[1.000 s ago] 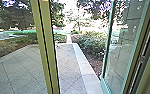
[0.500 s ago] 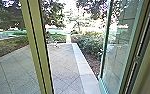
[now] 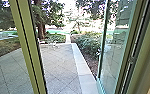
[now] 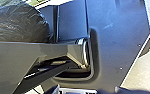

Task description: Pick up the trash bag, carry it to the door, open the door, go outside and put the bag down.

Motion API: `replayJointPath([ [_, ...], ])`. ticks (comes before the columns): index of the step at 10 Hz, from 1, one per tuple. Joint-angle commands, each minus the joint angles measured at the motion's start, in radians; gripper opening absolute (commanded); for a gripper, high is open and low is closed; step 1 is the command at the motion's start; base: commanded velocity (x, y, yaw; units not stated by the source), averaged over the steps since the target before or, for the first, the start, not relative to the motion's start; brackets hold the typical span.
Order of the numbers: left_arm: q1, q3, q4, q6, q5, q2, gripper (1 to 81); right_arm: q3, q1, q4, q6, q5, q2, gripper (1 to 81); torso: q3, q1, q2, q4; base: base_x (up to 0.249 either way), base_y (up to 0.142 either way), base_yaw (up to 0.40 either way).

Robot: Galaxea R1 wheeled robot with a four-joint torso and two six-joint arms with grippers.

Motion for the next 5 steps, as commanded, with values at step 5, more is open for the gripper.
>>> replayJointPath([
  [5, -0.056, 0.002, 0.011, 0.01, 0.053, -0.003, 1.0, 0.008, 0.048, -0.02, -0.011, -0.066, 0.022, 81.1, 0.0, 0.0, 0.0, 0.0, 0.0, -0.123, 0.0],
])
